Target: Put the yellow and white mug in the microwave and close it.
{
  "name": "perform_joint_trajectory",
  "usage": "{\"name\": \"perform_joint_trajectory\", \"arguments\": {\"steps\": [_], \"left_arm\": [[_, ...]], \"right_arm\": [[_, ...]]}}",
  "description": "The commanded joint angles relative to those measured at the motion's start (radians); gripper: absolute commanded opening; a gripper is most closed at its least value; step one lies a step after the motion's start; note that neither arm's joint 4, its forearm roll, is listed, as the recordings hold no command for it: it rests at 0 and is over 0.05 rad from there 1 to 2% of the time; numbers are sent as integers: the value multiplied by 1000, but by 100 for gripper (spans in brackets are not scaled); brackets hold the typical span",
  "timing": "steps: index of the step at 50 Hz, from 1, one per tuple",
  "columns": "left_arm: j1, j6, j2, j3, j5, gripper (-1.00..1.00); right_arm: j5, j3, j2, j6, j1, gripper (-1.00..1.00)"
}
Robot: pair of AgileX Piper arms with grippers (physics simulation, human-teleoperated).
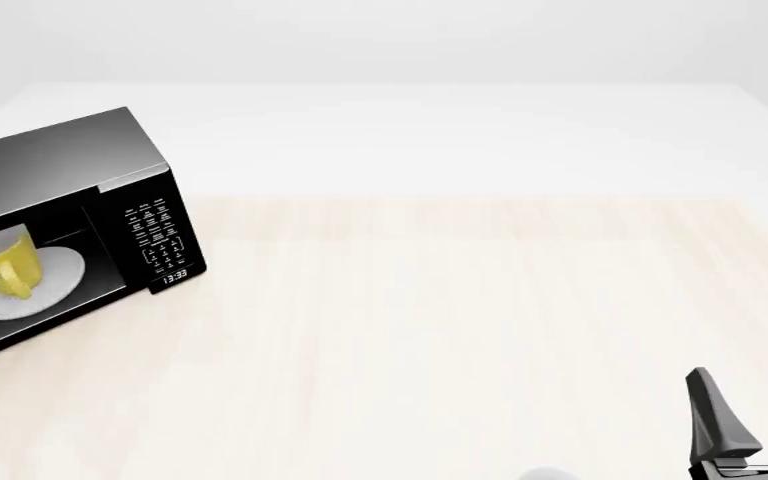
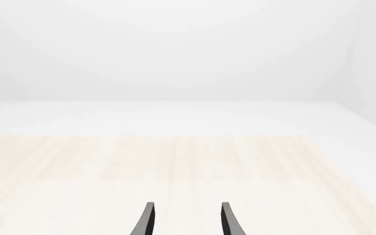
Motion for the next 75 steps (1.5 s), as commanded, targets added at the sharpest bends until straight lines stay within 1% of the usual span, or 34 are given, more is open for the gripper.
{"name": "perform_joint_trajectory", "arguments": {"steps": [1,8,10,12,14,17,24,28,29,33,35,36,40,44,50,53,54,56,57,64,65,66,75], "left_arm": [[-3,4,-126,-79,151,100],[9,9,-163,-140,220,100],[15,23,-179,-160,241,100],[39,32,-191,-193,273,100],[36,26,-176,-214,291,100],[46,37,-191,-244,315,100],[65,37,-205,-305,378,100],[65,37,-205,-305,379,100],[90,34,-211,-347,411,100],[103,25,-210,-381,431,100],[101,23,-204,-381,430,100],[124,31,-211,-381,428,100],[144,32,-206,-387,435,100],[204,27,-201,-408,449,100],[244,28,-200,-421,457,100],[243,19,-182,-419,462,100],[278,29,-187,-418,460,100],[283,29,-179,-415,456,100],[306,33,-177,-414,456,100],[368,21,-170,-422,462,100],[395,29,-176,-422,461,100],[392,21,-168,-420,463,100],[459,10,-152,-413,462,100]], "right_arm": [[0,0,0,0,0,100],[0,0,0,0,0,100],[0,0,0,0,0,100],[0,0,0,0,0,100],[0,0,0,0,0,100],[0,0,0,0,0,100],[0,0,0,0,0,100],[0,0,0,0,0,100],[0,0,0,0,0,100],[0,0,0,0,0,100],[0,0,0,0,0,100],[0,0,0,0,0,100],[0,0,0,0,0,100],[0,0,0,0,0,100],[0,0,0,0,0,100],[0,0,0,0,0,100],[0,0,0,0,0,100],[0,0,0,0,0,100],[0,0,0,0,0,100],[0,0,0,0,0,100],[0,0,0,0,0,100],[0,0,0,0,0,100],[0,0,0,0,0,100]]}}
